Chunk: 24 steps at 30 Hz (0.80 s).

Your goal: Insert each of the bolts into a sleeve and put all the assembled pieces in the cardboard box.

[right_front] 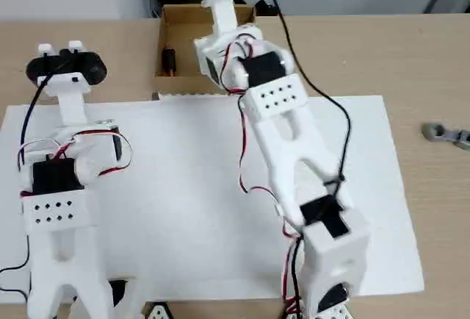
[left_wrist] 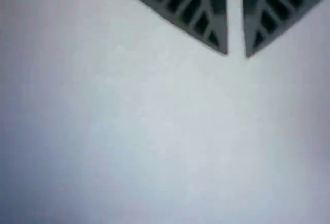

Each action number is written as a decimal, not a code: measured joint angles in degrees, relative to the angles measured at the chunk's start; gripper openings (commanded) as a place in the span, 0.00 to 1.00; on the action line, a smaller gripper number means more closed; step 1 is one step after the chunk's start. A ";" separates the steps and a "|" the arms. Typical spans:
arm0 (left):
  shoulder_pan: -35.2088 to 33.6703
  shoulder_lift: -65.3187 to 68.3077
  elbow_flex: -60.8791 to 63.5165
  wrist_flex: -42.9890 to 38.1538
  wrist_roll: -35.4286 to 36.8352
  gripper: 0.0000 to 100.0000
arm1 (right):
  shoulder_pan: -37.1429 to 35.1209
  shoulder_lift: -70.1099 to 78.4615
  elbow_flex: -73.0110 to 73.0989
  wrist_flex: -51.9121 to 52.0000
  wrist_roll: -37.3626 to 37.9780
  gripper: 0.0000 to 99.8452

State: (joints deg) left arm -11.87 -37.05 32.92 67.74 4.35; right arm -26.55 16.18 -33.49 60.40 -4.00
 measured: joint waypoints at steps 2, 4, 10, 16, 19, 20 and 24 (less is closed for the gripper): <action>0.00 0.00 0.79 -1.32 0.00 0.00 | 0.00 -4.57 0.00 3.34 0.00 0.01; 0.00 0.00 1.23 -1.76 0.00 0.00 | 0.00 -9.32 0.00 6.68 0.00 0.01; 0.00 0.00 1.49 -2.11 0.00 0.00 | 0.00 -23.65 0.00 19.52 0.00 0.01; 0.00 0.00 4.92 -6.24 0.00 0.00 | 0.00 -37.80 -0.09 32.18 0.00 0.01; 0.00 -1.05 8.26 -8.18 0.00 0.00 | -0.09 -44.48 0.70 34.02 0.00 0.01; 0.00 -2.29 9.67 -8.70 0.00 0.00 | -0.09 -47.12 2.02 34.29 0.00 0.01; 0.00 -10.29 17.49 -12.92 -0.26 0.00 | -0.09 -58.37 12.57 34.37 0.00 0.01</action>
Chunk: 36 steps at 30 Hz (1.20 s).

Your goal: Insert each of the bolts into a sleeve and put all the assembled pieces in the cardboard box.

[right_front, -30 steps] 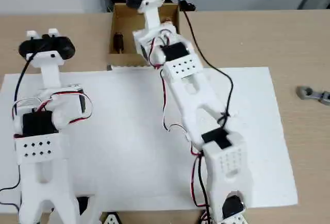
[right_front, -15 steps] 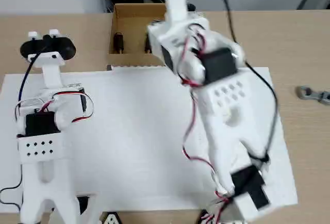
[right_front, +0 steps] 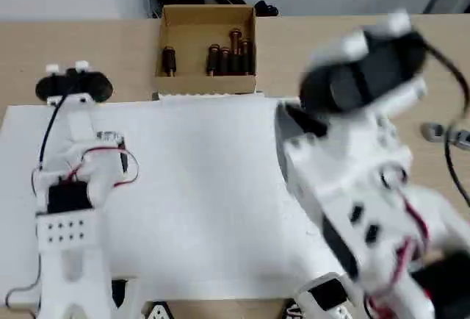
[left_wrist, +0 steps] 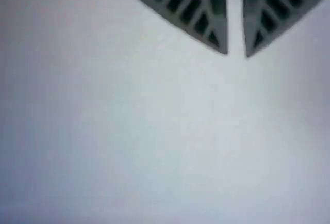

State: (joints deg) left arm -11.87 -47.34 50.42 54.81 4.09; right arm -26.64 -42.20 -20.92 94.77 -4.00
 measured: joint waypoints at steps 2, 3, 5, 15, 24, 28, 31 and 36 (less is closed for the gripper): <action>0.00 -5.45 4.84 -1.76 -1.32 0.00 | 0.88 -5.98 8.18 -0.35 0.00 0.01; 0.00 -8.35 7.21 -2.29 -2.37 0.00 | 1.85 -9.05 12.75 -1.23 0.00 0.01; 0.00 -14.59 12.31 -3.52 -4.13 0.01 | 4.04 -15.91 22.77 -3.43 0.00 0.01; 0.00 -38.77 35.43 -6.77 -8.79 0.01 | 5.71 -59.16 74.64 -15.38 0.00 0.00; -0.09 -46.15 43.78 -6.77 -8.97 0.01 | 6.07 -61.63 87.12 -17.05 0.00 0.00; -0.09 -47.74 43.87 -4.48 -8.97 0.01 | 6.07 -61.71 92.31 -17.05 0.00 0.01; -0.09 -49.49 43.87 -0.79 -8.97 0.01 | 6.68 -61.71 98.11 -17.14 0.00 0.01; -0.18 -55.47 43.87 7.56 -8.97 0.01 | 7.12 -61.71 105.85 -17.58 0.00 0.01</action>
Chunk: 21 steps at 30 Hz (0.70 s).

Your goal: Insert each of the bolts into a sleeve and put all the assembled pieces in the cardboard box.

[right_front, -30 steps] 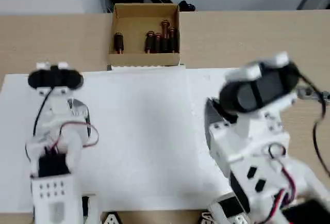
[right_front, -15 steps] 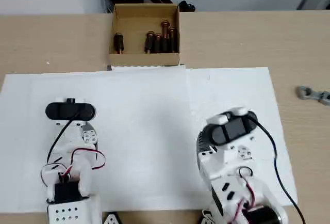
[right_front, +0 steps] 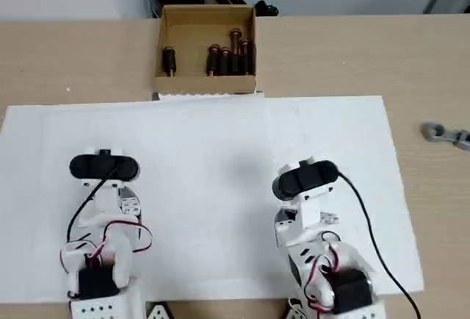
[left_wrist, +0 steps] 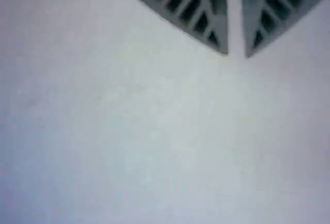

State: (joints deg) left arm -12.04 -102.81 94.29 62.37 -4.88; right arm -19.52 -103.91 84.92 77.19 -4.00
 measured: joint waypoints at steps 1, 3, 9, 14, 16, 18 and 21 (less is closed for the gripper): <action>0.00 -0.44 0.00 1.05 0.00 0.01 | 0.00 0.09 1.32 0.00 0.00 0.01; 0.00 -0.53 0.00 1.67 0.00 0.01 | 0.00 0.35 3.87 -0.62 0.00 0.00; 0.00 -0.53 0.00 1.67 0.00 0.01 | -0.18 0.26 5.63 -2.11 0.00 0.00; 0.00 -0.53 0.00 1.67 0.00 0.01 | -0.09 0.26 5.63 -2.11 0.00 0.01; 0.00 -0.53 0.00 1.67 0.00 0.01 | 0.00 0.26 5.63 -2.11 0.00 0.01; 0.00 -0.53 0.00 1.67 0.00 0.01 | -0.09 0.26 5.63 -2.11 0.00 0.01; 0.00 -0.53 0.00 1.67 0.00 0.01 | 0.00 0.26 5.63 -2.11 0.00 0.01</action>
